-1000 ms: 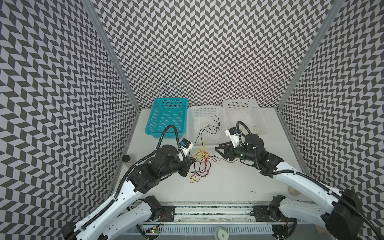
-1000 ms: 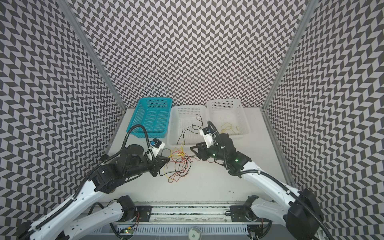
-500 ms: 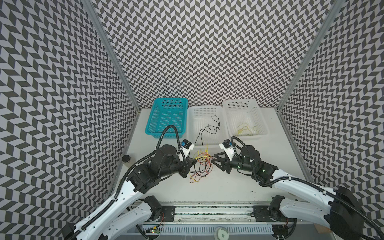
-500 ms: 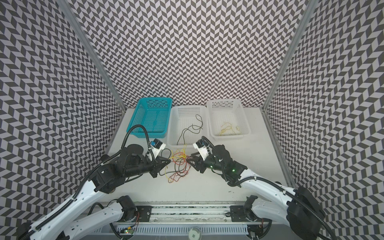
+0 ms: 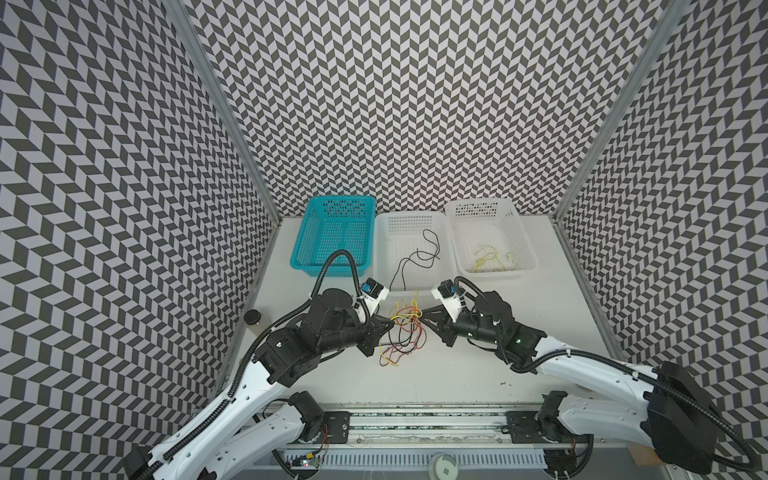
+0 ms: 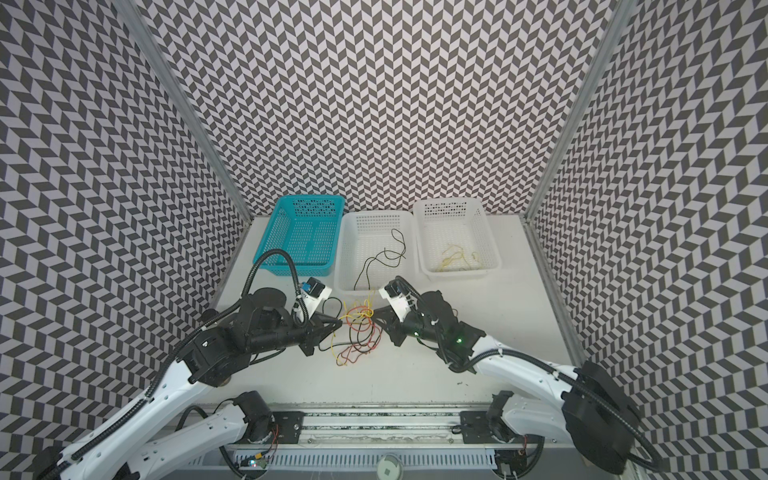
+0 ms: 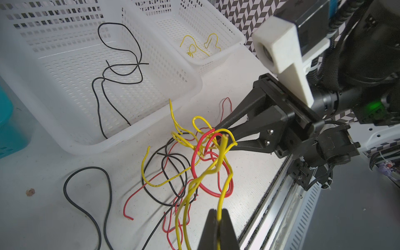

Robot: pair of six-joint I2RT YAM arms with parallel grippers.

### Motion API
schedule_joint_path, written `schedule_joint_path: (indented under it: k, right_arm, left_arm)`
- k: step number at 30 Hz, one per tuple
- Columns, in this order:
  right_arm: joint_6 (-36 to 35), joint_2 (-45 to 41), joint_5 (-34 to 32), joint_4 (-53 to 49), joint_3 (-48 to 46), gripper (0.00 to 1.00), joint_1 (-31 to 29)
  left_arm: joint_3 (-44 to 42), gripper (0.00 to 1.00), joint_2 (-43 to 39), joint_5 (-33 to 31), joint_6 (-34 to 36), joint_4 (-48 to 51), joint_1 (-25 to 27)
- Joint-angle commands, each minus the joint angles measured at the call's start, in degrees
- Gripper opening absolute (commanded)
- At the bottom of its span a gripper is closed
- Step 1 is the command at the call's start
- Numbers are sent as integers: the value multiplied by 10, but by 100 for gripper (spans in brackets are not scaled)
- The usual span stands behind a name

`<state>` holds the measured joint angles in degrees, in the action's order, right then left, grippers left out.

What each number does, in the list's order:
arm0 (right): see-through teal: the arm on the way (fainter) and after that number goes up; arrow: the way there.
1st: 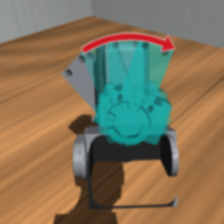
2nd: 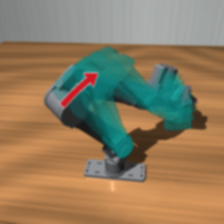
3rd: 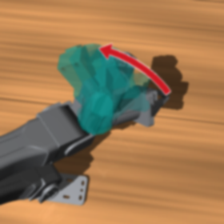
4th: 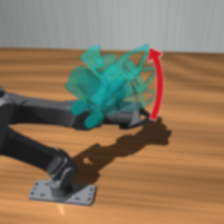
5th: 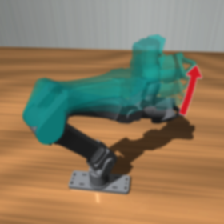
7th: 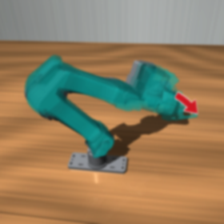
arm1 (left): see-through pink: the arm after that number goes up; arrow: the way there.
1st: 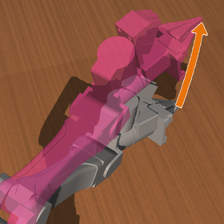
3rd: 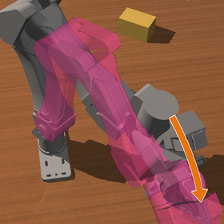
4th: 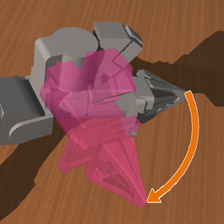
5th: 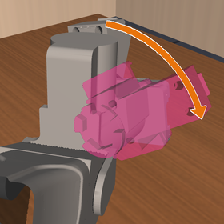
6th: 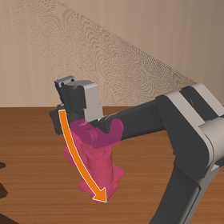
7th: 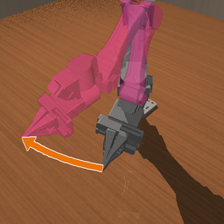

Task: Untangle the cables
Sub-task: 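Grasp a red wire and pull it outward with the right gripper while the left holds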

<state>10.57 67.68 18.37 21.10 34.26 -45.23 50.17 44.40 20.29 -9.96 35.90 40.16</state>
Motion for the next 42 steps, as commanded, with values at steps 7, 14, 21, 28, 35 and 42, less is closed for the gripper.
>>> schedule_joint_path:
  k: [7, 14, 21, 28, 35, 42]
  right_arm:
    - [-12, -30, -66, 8, -2, 0, -3]
    - [16, -113, -181, -104, -40, 0, -2]
    - [76, -171, -240, -250, -56, 0, 49]
    - [175, -257, -233, -348, -88, 0, 169]
    - [177, -321, -183, -426, -96, 0, 286]
    - [154, -331, -190, -464, -71, 0, 306]
  left_arm:
    - [5, 0, -22, -10, 0, -12, -4]
    - [37, 0, -51, -106, -15, 30, -5]
    - [75, 0, -43, -164, -32, 83, -16]
    - [101, 0, -25, -181, -43, 117, -28]
    - [134, 0, -25, -168, -27, 154, -78]
    - [163, 0, -16, -169, -15, 177, -92]
